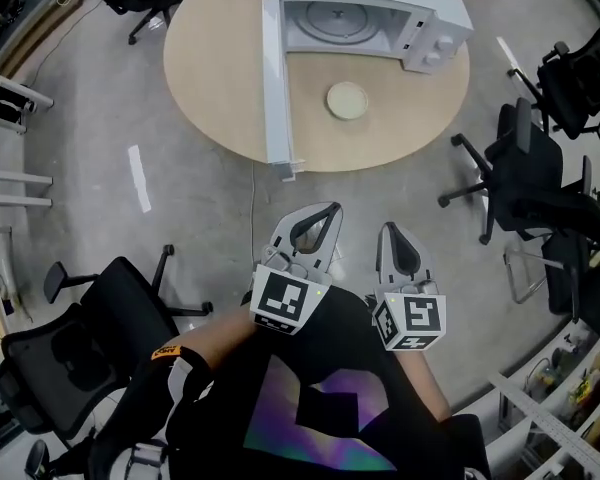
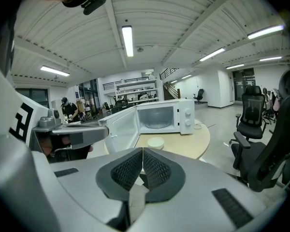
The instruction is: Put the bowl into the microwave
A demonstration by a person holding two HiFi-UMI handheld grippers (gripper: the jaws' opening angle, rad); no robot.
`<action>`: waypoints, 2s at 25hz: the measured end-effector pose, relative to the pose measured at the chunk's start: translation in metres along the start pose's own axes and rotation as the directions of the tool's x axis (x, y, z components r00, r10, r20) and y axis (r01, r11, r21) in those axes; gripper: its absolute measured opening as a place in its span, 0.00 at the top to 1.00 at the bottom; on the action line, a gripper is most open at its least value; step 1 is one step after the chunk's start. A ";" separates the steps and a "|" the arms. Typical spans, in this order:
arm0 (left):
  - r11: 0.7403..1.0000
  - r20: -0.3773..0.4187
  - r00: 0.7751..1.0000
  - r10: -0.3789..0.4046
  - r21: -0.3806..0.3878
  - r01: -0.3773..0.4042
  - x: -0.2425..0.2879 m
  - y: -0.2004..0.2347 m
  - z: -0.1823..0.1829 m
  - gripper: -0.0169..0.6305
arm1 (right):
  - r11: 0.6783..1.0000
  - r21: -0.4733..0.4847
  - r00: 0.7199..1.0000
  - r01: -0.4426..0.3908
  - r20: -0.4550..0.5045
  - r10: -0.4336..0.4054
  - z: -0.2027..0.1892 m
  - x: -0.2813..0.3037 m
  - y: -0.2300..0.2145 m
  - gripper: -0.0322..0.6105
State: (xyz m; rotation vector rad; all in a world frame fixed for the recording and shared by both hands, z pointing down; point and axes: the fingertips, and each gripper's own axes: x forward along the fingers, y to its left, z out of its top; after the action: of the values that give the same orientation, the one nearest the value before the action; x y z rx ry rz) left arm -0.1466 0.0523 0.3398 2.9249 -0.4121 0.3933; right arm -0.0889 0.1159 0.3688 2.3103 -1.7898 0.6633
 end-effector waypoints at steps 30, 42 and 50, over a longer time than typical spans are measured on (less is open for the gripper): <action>0.981 0.125 0.974 -0.190 0.003 0.191 0.071 0.047 0.059 0.90 | 0.994 -0.057 0.996 0.089 -0.005 -0.090 0.063 0.086 -0.012 0.92; 0.994 0.133 0.988 -0.083 0.077 0.074 0.118 0.058 0.079 0.90 | 0.988 -0.099 0.993 -0.119 -0.035 0.116 0.094 0.160 -0.036 0.92; 0.982 0.089 0.979 0.186 0.023 -0.189 0.150 0.091 0.078 0.90 | 0.954 -0.116 0.956 -0.278 -0.127 0.263 0.099 0.222 -0.058 0.92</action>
State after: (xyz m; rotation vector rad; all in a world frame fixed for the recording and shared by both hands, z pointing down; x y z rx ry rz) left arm -0.0160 -0.0869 0.3188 2.9503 -0.7039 0.3003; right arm 0.0338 -0.1009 0.3838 1.9230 -2.0506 0.6717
